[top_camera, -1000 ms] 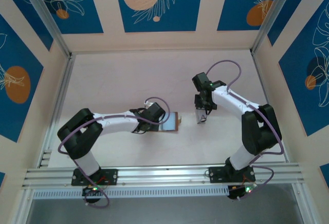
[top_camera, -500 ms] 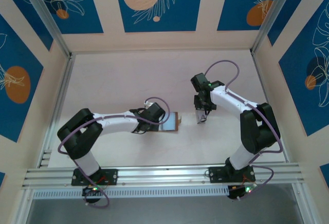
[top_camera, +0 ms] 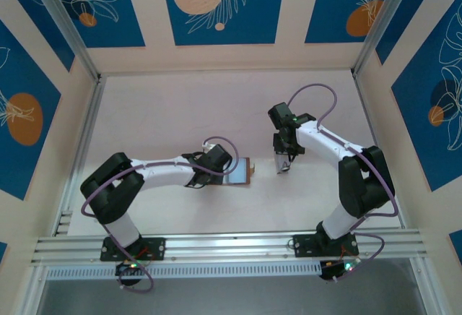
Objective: Put the credit cards into the card holder
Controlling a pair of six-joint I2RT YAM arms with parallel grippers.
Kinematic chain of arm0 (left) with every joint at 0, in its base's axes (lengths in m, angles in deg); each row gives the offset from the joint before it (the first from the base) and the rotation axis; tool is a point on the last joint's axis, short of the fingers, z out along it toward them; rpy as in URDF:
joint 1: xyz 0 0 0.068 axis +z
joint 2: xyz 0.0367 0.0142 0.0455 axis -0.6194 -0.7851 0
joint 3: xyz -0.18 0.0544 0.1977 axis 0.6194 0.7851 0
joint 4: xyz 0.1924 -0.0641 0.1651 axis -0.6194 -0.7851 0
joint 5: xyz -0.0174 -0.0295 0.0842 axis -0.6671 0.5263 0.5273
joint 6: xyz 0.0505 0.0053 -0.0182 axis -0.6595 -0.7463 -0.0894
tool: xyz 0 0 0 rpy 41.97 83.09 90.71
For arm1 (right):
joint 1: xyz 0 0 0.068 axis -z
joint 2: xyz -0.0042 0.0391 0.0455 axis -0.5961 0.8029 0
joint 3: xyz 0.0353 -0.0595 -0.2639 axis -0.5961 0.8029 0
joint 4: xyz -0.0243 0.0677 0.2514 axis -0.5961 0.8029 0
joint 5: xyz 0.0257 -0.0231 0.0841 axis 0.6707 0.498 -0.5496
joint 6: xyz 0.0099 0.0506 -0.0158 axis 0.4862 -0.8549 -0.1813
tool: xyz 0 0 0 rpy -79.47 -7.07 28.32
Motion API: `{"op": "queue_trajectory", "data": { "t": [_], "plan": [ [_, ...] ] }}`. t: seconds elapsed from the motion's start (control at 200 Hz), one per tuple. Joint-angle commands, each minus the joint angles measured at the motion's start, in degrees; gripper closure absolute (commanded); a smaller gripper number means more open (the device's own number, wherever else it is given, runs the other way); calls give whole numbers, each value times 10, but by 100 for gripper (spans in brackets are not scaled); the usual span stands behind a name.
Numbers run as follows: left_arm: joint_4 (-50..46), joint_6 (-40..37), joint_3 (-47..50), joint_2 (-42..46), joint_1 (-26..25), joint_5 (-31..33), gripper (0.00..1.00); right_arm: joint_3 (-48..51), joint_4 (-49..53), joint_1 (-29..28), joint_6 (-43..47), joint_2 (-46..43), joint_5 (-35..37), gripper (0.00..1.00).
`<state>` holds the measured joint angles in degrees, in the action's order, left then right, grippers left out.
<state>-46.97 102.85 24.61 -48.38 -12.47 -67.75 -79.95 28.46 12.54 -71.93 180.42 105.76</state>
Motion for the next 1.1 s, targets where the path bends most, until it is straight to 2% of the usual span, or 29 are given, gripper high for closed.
{"op": "queue_trajectory", "data": {
  "t": [0.0,1.095],
  "plan": [
    [-14,13,25,-34,1,-39,89,-12,5,-6,6,3,-3,76],
    [-13,12,28,-35,1,-39,89,-20,8,-36,7,27,-11,78]
  ]
}}
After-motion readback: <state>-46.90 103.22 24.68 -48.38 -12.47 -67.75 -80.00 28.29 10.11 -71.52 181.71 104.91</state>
